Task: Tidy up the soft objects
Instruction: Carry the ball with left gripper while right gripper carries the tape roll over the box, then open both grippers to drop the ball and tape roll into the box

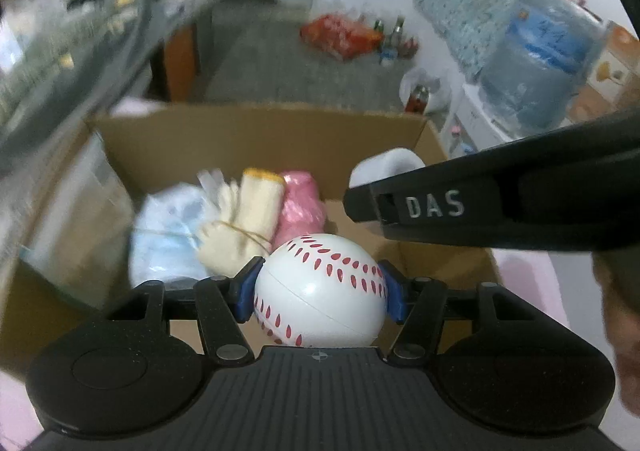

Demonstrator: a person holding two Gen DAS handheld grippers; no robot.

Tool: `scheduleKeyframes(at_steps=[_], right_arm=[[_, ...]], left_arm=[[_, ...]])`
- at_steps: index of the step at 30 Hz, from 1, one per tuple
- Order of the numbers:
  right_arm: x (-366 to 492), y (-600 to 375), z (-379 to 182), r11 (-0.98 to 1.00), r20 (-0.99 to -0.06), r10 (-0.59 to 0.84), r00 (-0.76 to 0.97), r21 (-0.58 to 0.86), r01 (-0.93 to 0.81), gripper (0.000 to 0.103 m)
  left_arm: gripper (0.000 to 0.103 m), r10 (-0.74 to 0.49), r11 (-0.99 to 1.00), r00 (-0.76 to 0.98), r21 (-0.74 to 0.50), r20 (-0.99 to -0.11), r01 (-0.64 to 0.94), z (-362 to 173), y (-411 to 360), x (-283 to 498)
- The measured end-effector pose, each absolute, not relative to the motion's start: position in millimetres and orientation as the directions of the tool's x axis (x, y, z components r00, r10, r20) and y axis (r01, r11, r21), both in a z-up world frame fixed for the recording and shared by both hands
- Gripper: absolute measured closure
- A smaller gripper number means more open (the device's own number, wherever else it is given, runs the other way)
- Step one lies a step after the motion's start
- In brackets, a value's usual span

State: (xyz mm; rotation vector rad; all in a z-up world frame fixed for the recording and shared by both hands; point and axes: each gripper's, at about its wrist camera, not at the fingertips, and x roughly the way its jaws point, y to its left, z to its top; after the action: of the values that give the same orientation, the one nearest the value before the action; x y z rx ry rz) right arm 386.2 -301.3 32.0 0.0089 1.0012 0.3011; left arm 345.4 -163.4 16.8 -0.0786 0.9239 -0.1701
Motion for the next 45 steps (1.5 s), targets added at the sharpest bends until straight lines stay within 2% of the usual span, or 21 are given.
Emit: scheduleKeyframes(at_steps=[8, 22, 25, 30, 43, 45], right_arm=[[432.1, -302.9, 1.9, 0.970, -0.859, 0.163, 0.485, 0.050, -0.238, 0.101], [464.8, -297.2, -24.4, 0.965, -0.909, 0.157, 0.387, 0.058, -0.256, 0.097], [467.7, -296.1, -24.1, 0.962, -0.914, 0.172, 0.368, 0.077, -0.260, 0.088], [468.3, -297.2, -13.6, 0.956, -0.894, 0.214, 0.393, 0.110, -0.270, 0.061], [438.3, -352.0, 48.5, 0.963, -0.772, 0.265, 0.578, 0.184, -0.195, 0.058], [434.5, -361.5, 54.4, 0.961, -0.757, 0.275, 0.593, 0.206, -0.183, 0.058]], left_arm=[[0.043, -0.185, 0.981, 0.510, -0.185, -0.840, 0.052, -2.1, -170.2, 375.9], [0.043, -0.174, 0.979, 0.435, -0.204, -0.883, -0.021, -12.5, -174.6, 397.7], [0.043, -0.174, 0.978, 0.432, -0.208, -0.885, -0.033, -13.4, -174.2, 401.6], [0.043, -0.198, 0.971, 0.430, -0.237, -0.881, -0.039, -13.9, -168.4, 405.7], [0.043, -0.247, 0.958, 0.419, -0.285, -0.874, -0.029, -11.3, -176.2, 423.2], [0.040, -0.247, 0.960, 0.423, -0.281, -0.872, -0.019, -11.8, -181.4, 423.8]])
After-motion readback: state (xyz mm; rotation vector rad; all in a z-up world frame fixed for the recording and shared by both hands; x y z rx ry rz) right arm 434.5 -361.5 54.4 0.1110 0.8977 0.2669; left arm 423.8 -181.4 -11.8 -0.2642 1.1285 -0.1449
